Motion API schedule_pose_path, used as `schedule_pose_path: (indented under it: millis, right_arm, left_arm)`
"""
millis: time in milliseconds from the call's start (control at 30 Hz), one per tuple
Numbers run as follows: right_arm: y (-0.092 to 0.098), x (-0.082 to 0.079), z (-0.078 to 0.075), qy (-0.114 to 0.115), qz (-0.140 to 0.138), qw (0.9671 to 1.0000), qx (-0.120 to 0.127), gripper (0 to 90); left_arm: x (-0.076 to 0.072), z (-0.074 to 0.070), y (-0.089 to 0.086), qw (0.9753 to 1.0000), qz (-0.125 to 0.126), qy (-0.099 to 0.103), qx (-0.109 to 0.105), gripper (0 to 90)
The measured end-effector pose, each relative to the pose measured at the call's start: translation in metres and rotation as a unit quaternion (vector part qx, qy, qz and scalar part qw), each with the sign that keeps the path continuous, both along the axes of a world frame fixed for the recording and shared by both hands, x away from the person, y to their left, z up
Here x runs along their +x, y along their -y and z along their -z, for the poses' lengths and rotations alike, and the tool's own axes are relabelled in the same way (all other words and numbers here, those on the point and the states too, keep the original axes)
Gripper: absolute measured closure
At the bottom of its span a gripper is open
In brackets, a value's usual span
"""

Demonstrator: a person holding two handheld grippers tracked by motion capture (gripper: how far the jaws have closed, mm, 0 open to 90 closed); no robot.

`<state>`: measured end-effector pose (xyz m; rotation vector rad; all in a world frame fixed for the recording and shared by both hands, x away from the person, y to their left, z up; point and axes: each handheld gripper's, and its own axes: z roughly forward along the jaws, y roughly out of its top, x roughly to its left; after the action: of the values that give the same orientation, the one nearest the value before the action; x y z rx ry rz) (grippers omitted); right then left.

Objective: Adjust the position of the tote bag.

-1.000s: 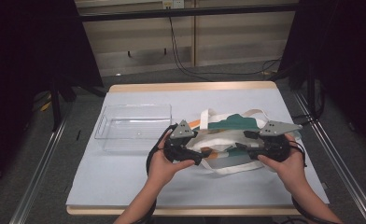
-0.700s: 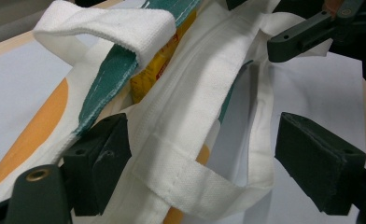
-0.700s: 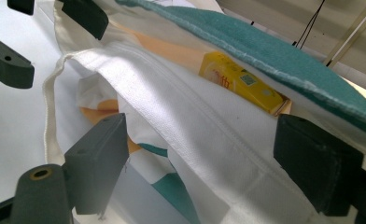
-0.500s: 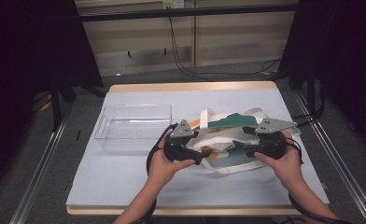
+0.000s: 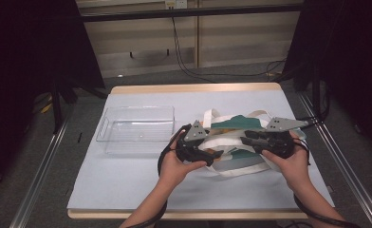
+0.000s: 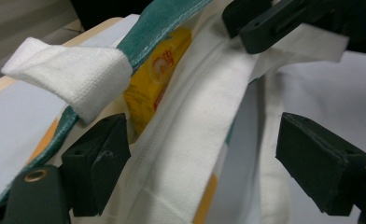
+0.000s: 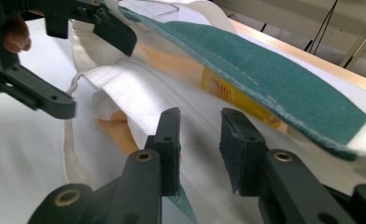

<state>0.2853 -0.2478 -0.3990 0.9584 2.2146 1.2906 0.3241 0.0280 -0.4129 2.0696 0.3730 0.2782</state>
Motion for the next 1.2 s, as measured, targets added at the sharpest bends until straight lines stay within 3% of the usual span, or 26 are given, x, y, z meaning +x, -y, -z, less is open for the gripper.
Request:
schedule_pose_path:
  millis: [167, 300, 633, 1033, 1200]
  right_arm:
    - [0.000, 0.001, -0.002, -0.001, 0.000, 1.0000, 0.003, 67.6]
    - [0.000, 0.002, -0.004, -0.001, 0.003, 1.0000, 0.006, 65.7]
    - [-0.003, 0.004, -0.009, -0.003, 0.002, 1.0000, 0.008, 60.9]
    - [0.004, 0.008, -0.024, 0.010, 0.017, 0.9990, 0.039, 81.8]
    - [0.008, 0.015, -0.034, 0.012, 0.028, 0.9987, 0.041, 83.6]
  left_arm:
    - [0.000, 0.003, 0.001, 0.9994, -0.009, 0.024, 0.022, 23.3]
    - [0.001, 0.005, -0.002, 0.9990, -0.019, 0.029, 0.027, 38.3]
    - [0.003, 0.010, -0.004, 0.9978, -0.010, -0.037, 0.053, 70.3]
    - [0.000, 0.010, -0.006, 0.9966, 0.001, -0.058, 0.059, 74.6]
    - [0.000, 0.012, -0.007, 0.9962, 0.007, -0.067, 0.054, 75.2]
